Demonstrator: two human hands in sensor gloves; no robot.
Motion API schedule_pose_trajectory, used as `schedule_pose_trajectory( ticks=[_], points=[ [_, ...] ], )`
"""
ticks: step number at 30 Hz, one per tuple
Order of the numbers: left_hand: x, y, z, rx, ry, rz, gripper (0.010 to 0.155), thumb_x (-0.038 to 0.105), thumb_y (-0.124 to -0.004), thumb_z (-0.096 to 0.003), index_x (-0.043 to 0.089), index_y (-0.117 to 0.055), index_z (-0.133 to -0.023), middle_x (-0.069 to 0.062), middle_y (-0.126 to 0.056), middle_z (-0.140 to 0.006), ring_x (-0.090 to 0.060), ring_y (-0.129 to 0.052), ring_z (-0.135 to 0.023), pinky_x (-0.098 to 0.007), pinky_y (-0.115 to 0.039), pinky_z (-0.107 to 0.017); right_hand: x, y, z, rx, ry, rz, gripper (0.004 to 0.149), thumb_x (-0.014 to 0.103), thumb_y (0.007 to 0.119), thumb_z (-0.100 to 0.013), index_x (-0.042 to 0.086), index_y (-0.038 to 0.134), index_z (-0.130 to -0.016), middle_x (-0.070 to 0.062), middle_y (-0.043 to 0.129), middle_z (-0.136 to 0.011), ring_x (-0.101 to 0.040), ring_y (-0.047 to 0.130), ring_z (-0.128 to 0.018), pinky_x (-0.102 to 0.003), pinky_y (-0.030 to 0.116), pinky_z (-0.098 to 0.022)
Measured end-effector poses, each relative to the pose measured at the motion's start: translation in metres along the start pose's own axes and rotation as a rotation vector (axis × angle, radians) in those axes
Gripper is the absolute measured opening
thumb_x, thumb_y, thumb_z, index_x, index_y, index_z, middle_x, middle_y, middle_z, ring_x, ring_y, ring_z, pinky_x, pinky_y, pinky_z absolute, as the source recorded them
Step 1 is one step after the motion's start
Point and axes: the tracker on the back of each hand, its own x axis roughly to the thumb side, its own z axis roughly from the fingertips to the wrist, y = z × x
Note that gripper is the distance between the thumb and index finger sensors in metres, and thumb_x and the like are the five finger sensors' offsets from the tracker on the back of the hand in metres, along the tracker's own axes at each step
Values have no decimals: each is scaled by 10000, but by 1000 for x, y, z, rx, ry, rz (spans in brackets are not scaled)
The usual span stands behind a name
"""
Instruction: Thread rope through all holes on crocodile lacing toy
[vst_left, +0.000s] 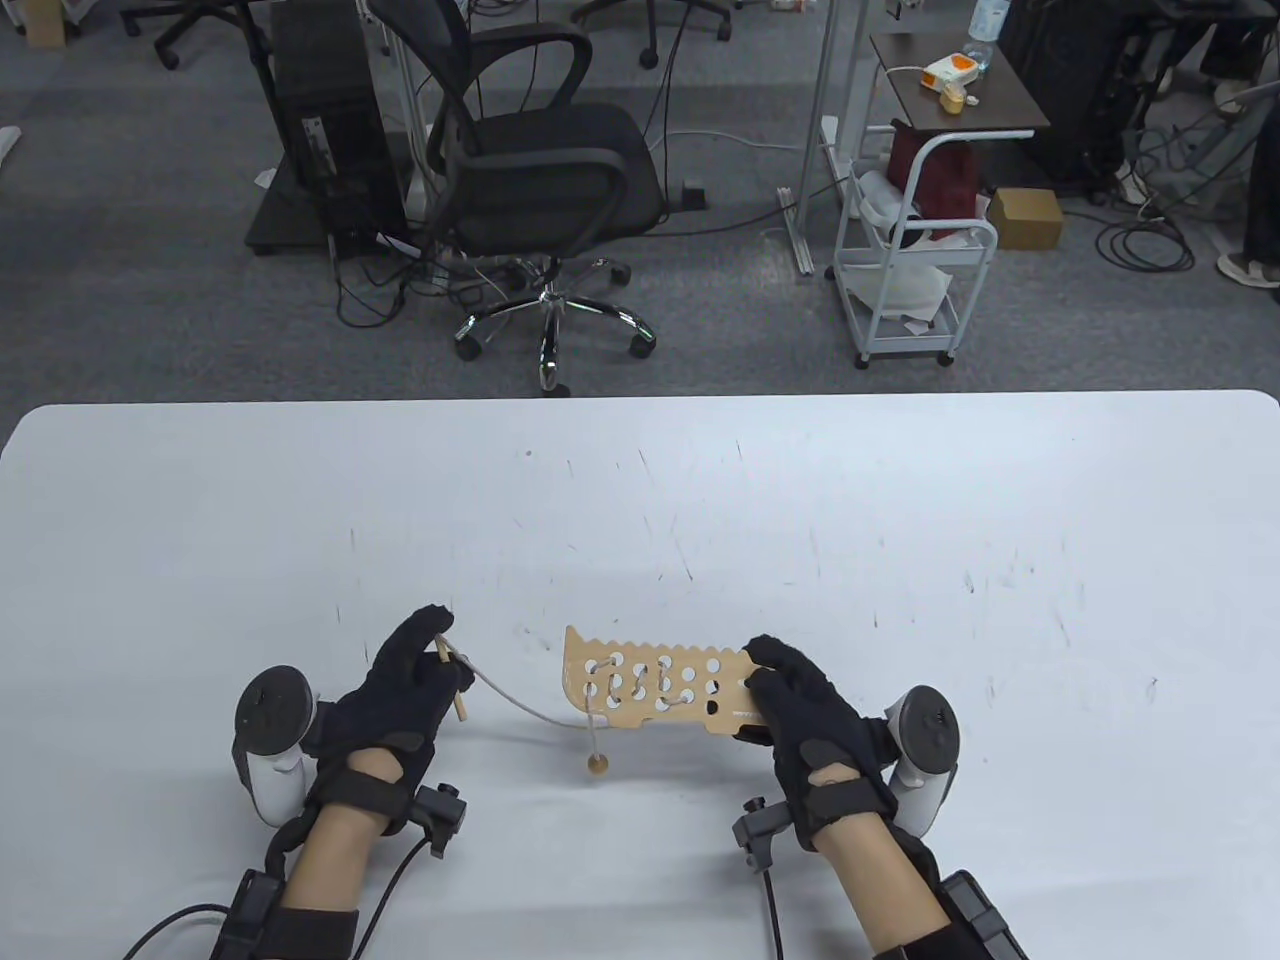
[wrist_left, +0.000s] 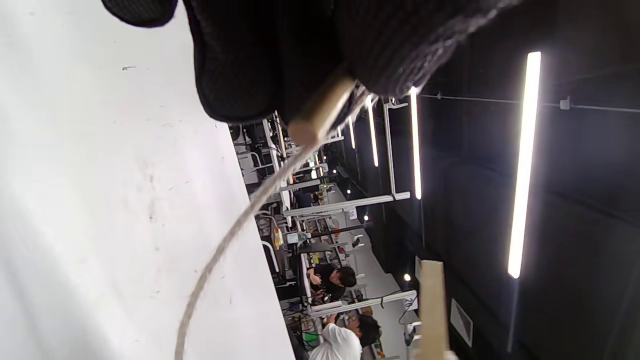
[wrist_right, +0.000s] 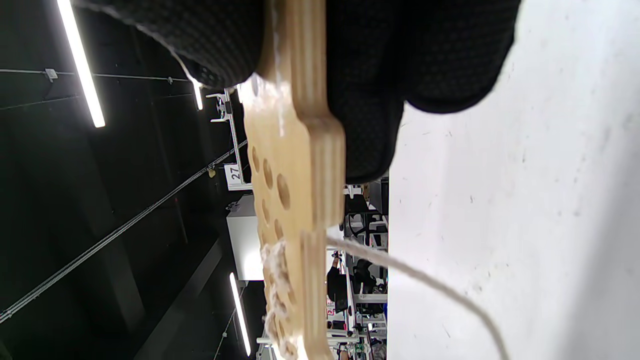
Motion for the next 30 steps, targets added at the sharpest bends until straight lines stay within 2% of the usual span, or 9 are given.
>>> schedule_pose_trajectory(
  ticks=[5, 16, 26, 30],
  points=[
    [-1, -2, -1, 21, 17, -50, 453, 354, -858, -430, 323, -850, -881, 22, -1038, -757, -281, -980, -759, -590, -611, -709, 1, 7, 3, 40, 0, -3, 512, 292, 771, -488, 68, 657, -934, -116, 921, -785, -285, 1029, -566, -434, 814, -424],
    [1, -11, -1, -33, 18, -116, 433, 394, -905, -397, 326, -878, -824, 33, -1000, -727, -264, -957, -721, -583, -598, -714, 3, 21, 9, 122, -8, -1, 511, 293, 773, -487, 67, 661, -932, -119, 923, -782, -286, 1030, -563, -434, 814, -423],
    [1, -36, 1, -199, 31, -38, 422, 336, -892, -415, 318, -841, -834, 26, -985, -778, -272, -954, -757, -600, -594, -717, 6, 33, 15, 176, -14, -29, 511, 291, 774, -485, 69, 662, -932, -117, 924, -783, -286, 1030, -566, -434, 814, -425],
    [1, -49, 5, -291, 47, 104, 421, 336, -889, -425, 316, -831, -841, 30, -979, -793, -267, -951, -767, -600, -587, -723, 8, 38, 17, 205, -21, -32, 512, 286, 779, -480, 71, 665, -931, -118, 924, -784, -290, 1029, -567, -437, 814, -426]
  ],
)
